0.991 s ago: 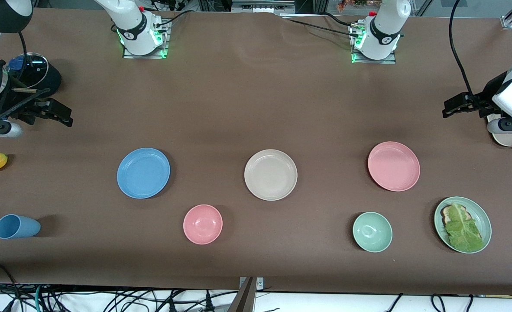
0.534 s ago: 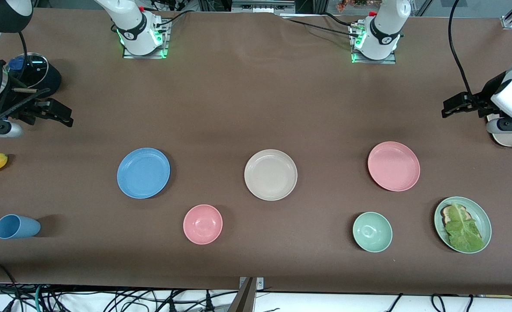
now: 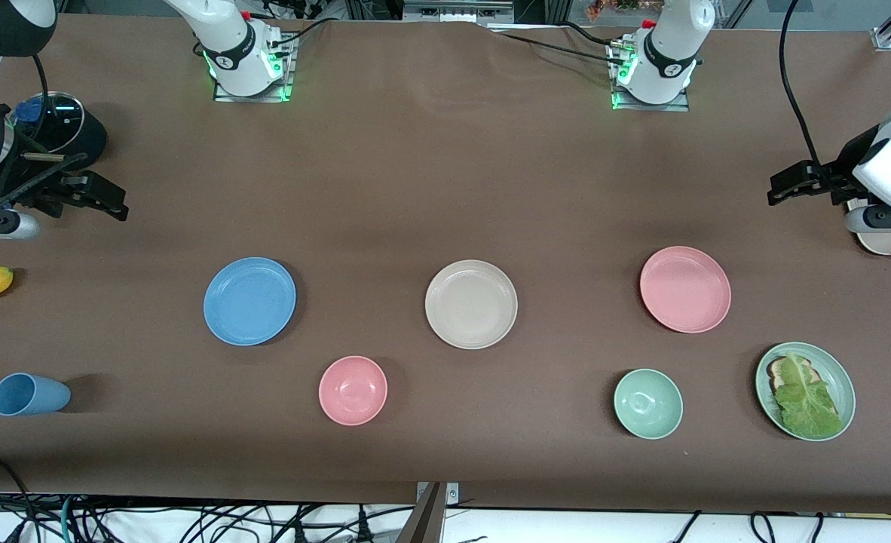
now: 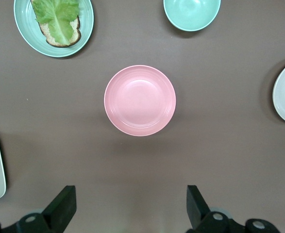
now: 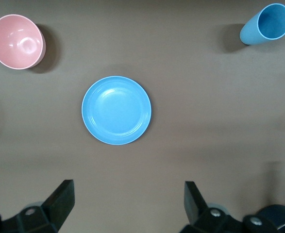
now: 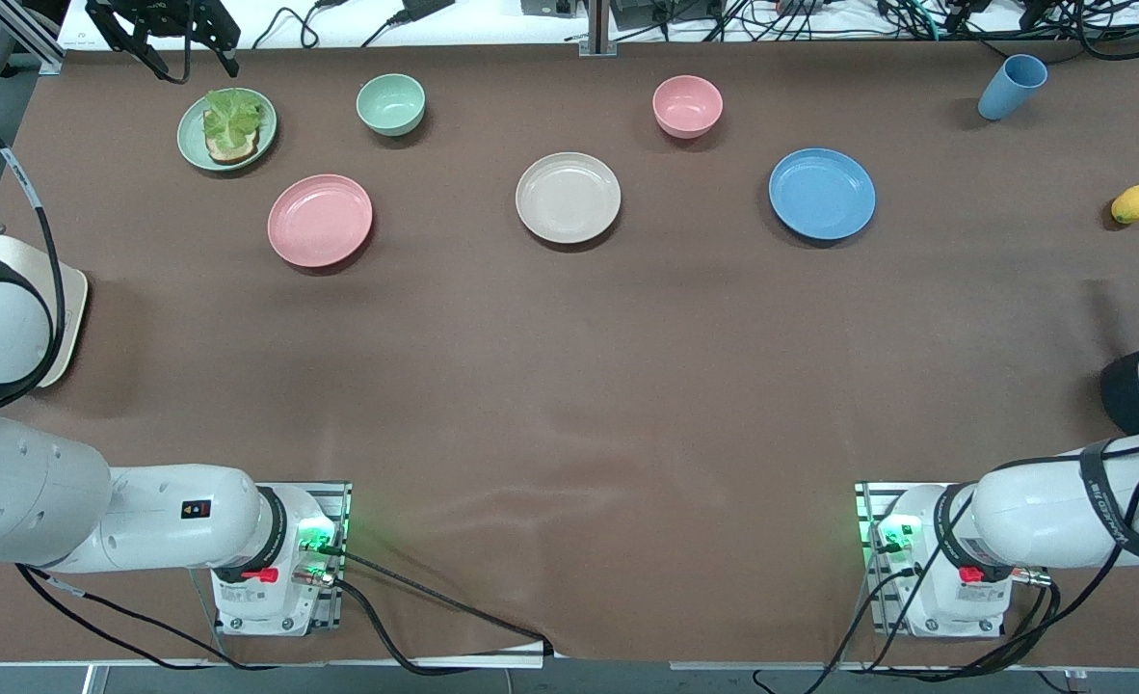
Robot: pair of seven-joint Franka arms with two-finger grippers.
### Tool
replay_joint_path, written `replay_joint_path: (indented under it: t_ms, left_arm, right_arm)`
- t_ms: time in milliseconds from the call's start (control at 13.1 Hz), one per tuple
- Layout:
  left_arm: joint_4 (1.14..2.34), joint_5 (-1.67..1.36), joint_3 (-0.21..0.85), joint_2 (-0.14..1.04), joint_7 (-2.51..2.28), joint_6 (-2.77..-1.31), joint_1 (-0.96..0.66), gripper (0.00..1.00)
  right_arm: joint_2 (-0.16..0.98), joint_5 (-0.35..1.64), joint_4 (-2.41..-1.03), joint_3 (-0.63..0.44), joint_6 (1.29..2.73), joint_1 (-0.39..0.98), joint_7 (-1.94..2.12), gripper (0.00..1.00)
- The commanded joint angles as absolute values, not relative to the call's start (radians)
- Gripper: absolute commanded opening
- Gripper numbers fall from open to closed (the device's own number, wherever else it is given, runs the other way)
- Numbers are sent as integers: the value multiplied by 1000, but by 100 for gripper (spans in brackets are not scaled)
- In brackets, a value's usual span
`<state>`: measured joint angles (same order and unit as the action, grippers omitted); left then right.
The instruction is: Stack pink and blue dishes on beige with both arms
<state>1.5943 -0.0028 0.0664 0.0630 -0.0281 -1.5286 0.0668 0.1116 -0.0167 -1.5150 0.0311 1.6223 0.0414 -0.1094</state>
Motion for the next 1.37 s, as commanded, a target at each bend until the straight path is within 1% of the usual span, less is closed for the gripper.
replay_joint_path:
  t_ms: [0,991,1067,1143,1296]
  left_arm:
    - [1583,11,67,68,-23,-1528,63,100]
    - [1580,11,64,90,-26,-1532,75,100]
    - [1575,12,66,119,-29,-1557,65,100]
    - [1531,32,66,147,-32,-1569,64,100]
    - [1516,35,64,196,-35,-1563,71,100]
  right_arm:
    - [117,15,-1491,35,1617,32,-112,100]
    - [120,23,-1491,34,1626,31,-107,100]
    - [120,25,-1491,34,1644,31,-115,100]
    - [120,25,-1491,34,1647,31,-117,100]
    - [120,25,-1491,35,1647,31,-115,100]
